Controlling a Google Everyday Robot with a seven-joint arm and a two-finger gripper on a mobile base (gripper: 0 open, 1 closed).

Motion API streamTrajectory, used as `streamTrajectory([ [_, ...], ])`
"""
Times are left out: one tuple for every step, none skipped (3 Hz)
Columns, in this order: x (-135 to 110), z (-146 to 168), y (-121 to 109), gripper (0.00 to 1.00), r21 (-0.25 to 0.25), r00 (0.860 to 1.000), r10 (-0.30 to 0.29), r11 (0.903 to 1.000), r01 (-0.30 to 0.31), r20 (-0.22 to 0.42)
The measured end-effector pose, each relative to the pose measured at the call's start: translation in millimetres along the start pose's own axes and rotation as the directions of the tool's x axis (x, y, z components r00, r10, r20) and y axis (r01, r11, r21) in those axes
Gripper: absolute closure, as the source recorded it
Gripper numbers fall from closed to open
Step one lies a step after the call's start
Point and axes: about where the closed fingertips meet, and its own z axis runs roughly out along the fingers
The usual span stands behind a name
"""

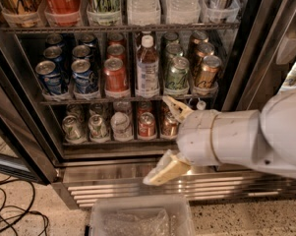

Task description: Pick pepsi can from middle shelf of fridge

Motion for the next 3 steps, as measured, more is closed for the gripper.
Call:
streamTrajectory([
  [-22.1,33.9,0.5,0.0,0.079,0.996,0.053,0.9952,-0.058,0.066],
  [-39.9,58.8,-6.9,0.0,0.174,0.987,0.095,0.9778,-0.116,0.127],
  [-32.4,69.6,-23.2,0.0,0.273,0.973,0.146,0.9427,-0.192,0.181],
])
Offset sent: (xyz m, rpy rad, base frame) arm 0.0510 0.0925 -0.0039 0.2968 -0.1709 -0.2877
